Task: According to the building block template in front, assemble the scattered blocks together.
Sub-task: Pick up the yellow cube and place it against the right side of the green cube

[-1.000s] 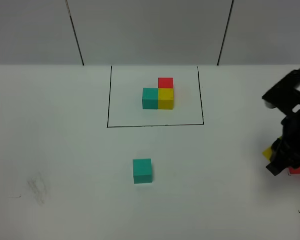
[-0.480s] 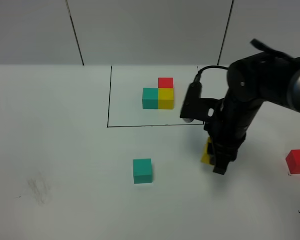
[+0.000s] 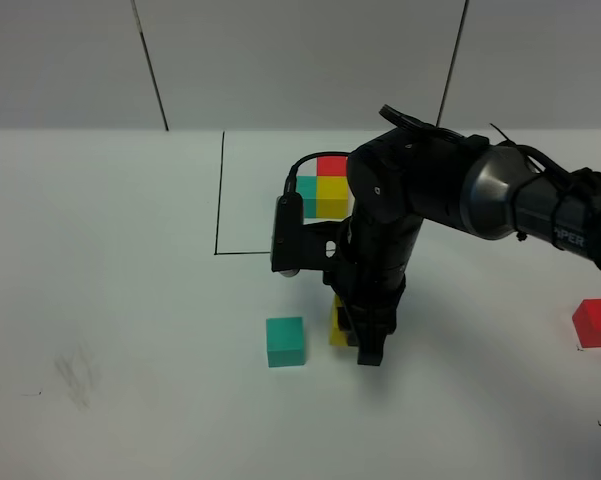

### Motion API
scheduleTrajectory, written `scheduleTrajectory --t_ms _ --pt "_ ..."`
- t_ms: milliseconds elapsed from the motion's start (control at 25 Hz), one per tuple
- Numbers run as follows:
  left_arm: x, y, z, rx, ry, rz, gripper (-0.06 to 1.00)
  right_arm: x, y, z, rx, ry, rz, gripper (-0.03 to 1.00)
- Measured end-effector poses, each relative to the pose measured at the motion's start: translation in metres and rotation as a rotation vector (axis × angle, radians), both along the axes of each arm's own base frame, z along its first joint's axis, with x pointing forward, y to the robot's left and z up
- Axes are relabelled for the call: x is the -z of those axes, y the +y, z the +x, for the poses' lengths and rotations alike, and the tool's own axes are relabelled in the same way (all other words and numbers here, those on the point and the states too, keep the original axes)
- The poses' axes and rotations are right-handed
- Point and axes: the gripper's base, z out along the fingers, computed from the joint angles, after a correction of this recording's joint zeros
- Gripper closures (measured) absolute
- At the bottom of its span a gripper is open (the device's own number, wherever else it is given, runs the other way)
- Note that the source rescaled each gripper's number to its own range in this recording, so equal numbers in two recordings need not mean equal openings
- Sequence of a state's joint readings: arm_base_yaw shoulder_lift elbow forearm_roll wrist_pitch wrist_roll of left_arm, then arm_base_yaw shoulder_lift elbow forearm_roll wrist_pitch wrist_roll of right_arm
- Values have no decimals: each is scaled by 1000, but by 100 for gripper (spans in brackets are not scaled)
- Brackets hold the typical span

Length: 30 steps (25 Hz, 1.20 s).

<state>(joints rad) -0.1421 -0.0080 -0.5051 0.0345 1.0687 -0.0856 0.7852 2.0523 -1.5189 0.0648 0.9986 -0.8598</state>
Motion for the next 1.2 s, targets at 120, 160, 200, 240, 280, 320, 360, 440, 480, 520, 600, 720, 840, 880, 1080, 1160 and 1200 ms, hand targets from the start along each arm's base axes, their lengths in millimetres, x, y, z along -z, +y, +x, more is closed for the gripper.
scheduleTrajectory --t_ms 120,160,200,240,280,320,360,440,480,520,600,720,840,880,1080,1160,1200 --pt "0 0 0 0 0 0 24 6 9 1 -27 14 -13 78" --pt "0 0 0 0 0 0 24 8 12 2 -32 15 -15 78" --pt "0 0 0 0 0 0 24 8 15 3 -38 14 -15 78" --pt "0 0 0 0 0 0 24 9 18 3 -43 16 -16 78" --pt "0 0 0 0 0 0 24 9 21 3 -48 16 -16 78" --pt "0 0 0 0 0 0 24 10 24 3 -53 16 -17 78" --pt "0 0 0 0 0 0 24 10 26 2 -58 14 -16 78" --pt "0 0 0 0 0 0 24 13 29 0 -68 19 -20 78" --pt "0 0 0 0 0 0 24 13 29 0 -68 21 -23 78" --pt "0 0 0 0 0 0 24 14 29 0 -70 22 -24 78" --pt "0 0 0 0 0 0 24 14 29 1 -76 16 -32 78" --pt "0 0 0 0 0 0 24 14 27 2 -83 6 -46 78" --pt "0 0 0 0 0 0 24 14 27 3 -89 -10 -49 78" --pt "0 0 0 0 0 0 24 15 27 3 -91 -14 -51 78" --pt "0 0 0 0 0 0 24 22 28 5 -94 -15 -61 78" --pt "0 0 0 0 0 0 24 27 28 6 -100 -18 -68 78" --pt "0 0 0 0 0 0 24 29 28 7 -104 -25 -72 78"
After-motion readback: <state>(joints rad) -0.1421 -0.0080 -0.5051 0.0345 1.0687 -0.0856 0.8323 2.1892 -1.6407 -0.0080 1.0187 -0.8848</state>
